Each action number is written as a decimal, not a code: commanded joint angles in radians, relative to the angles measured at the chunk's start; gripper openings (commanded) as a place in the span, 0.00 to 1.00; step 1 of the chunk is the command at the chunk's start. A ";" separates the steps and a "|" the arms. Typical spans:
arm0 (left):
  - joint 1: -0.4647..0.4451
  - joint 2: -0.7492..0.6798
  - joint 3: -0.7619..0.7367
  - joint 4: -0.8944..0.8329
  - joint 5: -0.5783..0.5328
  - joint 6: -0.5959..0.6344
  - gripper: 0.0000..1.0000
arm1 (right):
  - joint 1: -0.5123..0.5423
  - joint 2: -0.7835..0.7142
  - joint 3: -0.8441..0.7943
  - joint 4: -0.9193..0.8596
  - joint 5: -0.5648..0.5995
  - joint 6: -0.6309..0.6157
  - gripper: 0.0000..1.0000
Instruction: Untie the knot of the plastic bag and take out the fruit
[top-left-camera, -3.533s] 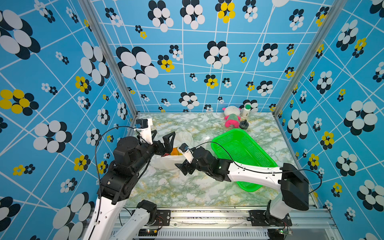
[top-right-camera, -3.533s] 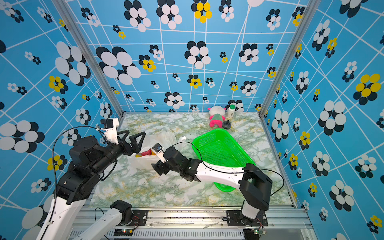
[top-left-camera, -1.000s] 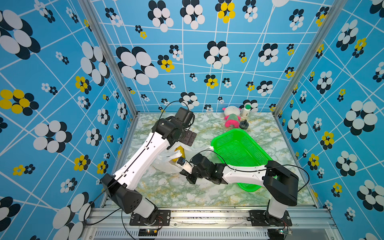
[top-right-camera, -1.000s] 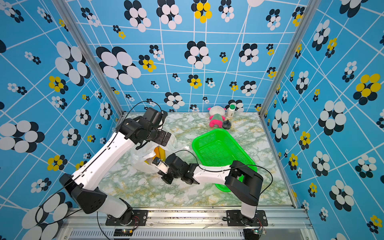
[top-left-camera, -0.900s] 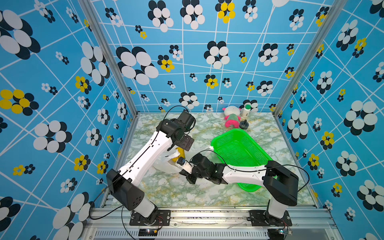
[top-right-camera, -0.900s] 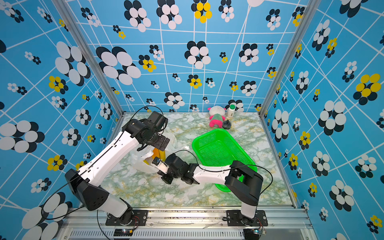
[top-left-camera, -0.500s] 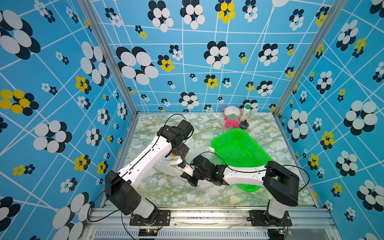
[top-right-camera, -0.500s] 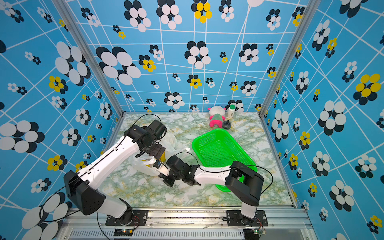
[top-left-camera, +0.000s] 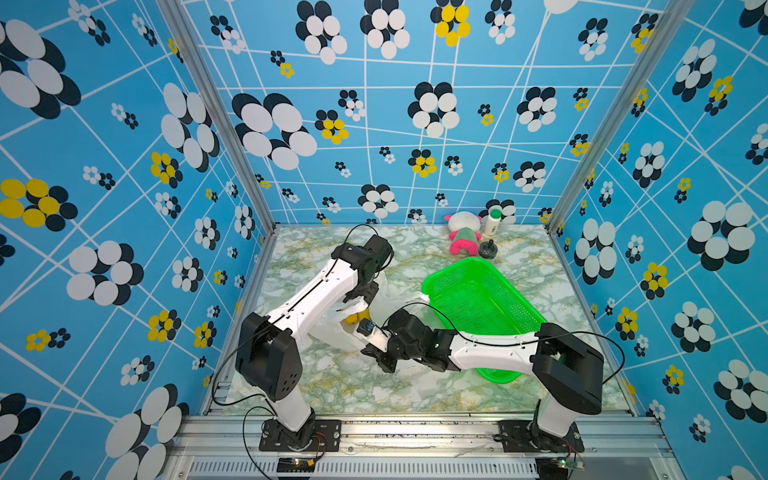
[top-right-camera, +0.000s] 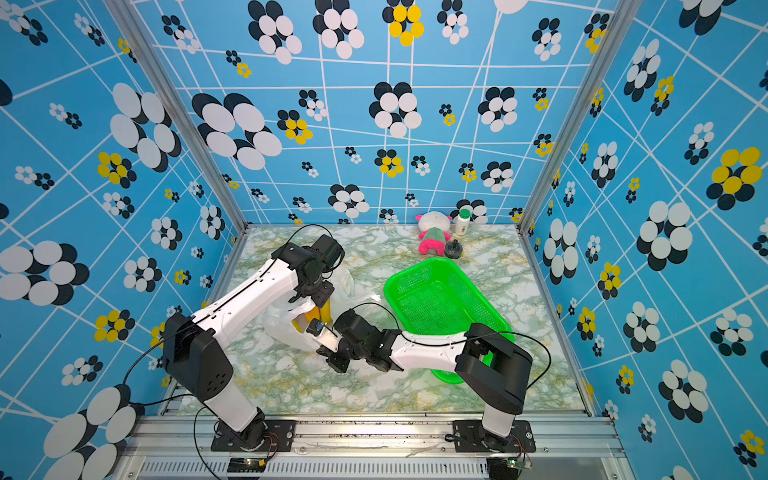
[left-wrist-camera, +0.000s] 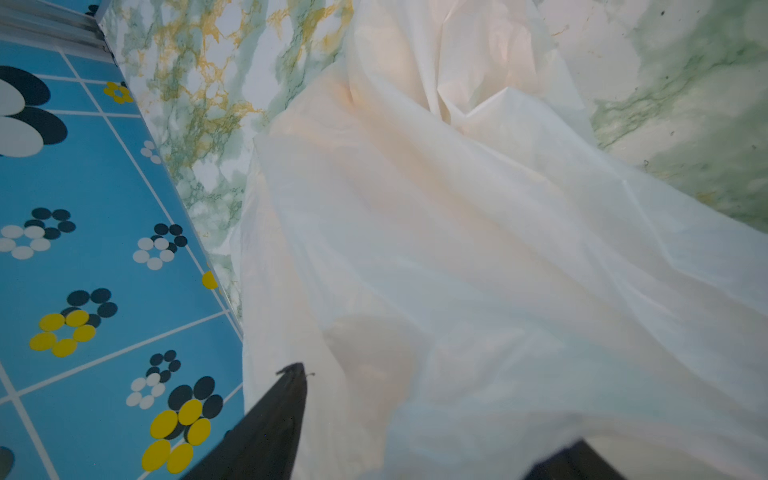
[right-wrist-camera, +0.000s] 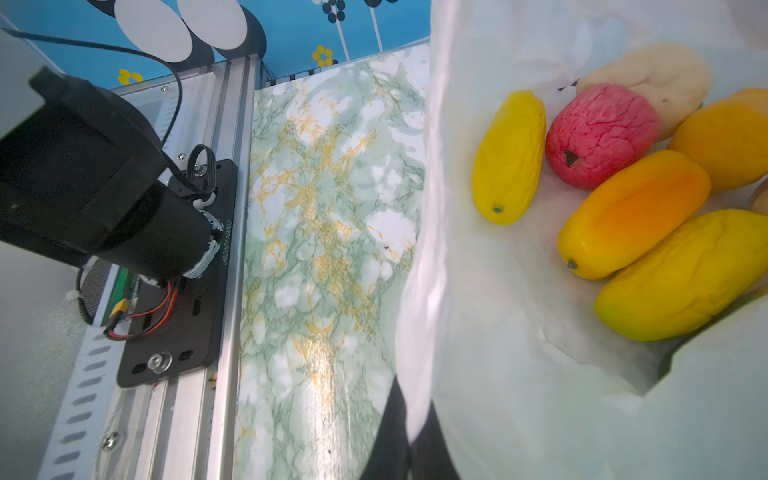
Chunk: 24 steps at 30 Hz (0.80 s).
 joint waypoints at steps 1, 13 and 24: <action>0.033 0.015 0.068 0.010 -0.028 0.023 0.34 | 0.006 -0.040 -0.028 0.006 -0.011 0.016 0.00; 0.022 0.127 0.659 -0.101 -0.218 0.139 0.00 | -0.003 -0.056 -0.012 -0.072 0.164 -0.031 0.00; -0.134 0.248 0.991 -0.344 -0.359 0.127 0.00 | -0.010 -0.061 -0.017 -0.169 0.215 -0.028 0.00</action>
